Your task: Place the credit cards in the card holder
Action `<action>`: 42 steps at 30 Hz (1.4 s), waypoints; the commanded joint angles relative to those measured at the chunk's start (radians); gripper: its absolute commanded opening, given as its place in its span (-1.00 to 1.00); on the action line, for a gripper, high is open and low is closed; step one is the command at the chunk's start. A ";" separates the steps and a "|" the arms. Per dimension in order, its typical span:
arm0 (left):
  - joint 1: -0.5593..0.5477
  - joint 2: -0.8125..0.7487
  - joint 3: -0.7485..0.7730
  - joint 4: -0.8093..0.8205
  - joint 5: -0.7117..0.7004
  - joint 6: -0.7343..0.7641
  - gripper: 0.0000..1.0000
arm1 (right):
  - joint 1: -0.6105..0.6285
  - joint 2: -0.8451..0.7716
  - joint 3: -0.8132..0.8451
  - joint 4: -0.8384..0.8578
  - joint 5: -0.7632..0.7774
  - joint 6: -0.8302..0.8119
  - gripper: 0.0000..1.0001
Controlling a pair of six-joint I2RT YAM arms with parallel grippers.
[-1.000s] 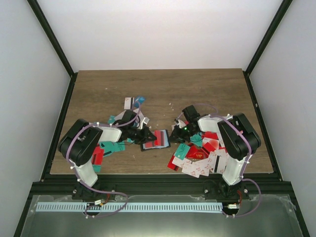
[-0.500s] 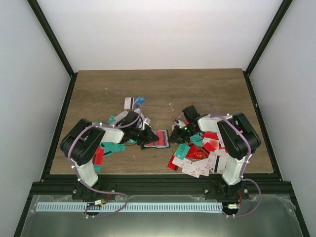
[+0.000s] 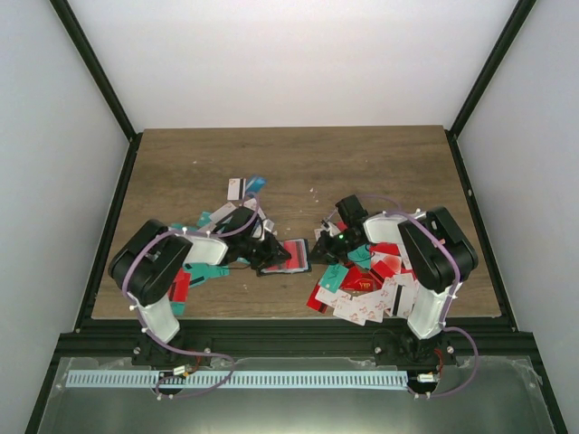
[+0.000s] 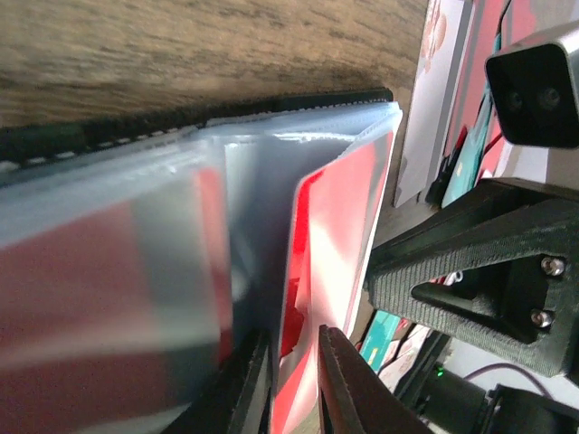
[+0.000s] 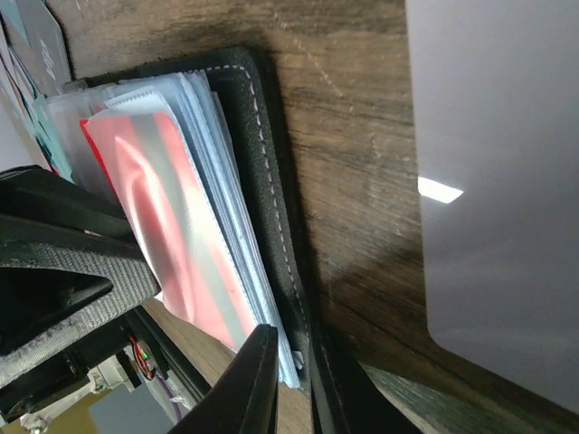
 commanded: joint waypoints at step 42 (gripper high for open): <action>-0.022 0.009 0.305 -0.657 -0.132 0.453 -0.89 | 0.014 -0.033 0.009 0.093 -0.155 0.037 -0.29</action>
